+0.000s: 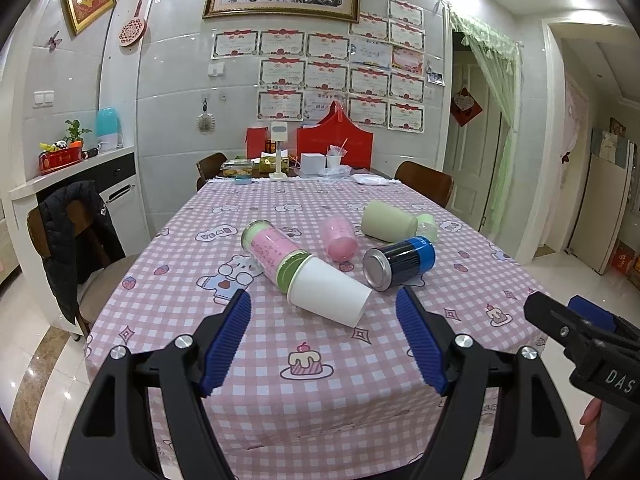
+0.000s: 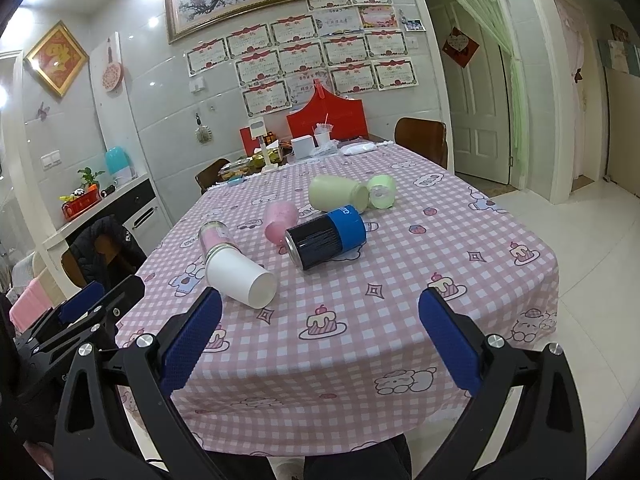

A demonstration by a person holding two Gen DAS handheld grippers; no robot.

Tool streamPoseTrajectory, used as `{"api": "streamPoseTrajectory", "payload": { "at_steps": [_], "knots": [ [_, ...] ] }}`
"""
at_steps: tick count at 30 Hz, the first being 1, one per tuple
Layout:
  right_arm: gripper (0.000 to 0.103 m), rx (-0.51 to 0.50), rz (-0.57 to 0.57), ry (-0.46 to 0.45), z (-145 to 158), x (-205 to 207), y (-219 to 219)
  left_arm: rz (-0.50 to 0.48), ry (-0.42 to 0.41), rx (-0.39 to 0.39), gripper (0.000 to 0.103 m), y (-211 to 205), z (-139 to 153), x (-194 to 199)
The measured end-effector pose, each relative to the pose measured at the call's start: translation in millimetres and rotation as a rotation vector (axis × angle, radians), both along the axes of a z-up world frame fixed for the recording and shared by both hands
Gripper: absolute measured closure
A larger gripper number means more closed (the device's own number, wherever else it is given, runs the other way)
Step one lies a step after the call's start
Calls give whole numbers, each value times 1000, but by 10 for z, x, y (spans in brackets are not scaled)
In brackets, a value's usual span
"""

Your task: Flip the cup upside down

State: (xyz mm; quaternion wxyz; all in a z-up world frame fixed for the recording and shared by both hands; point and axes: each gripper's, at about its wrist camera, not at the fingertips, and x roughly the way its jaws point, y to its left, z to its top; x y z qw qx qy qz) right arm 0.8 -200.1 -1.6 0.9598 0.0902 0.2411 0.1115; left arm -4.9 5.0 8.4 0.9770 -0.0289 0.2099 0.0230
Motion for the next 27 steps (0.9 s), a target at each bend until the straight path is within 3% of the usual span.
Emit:
{"api": "streamPoseTrajectory", "payload": {
  "at_steps": [27],
  "knots": [
    [8, -3, 8, -16, 17, -47, 8, -5, -12, 8, 29, -53, -38, -32]
  ]
}}
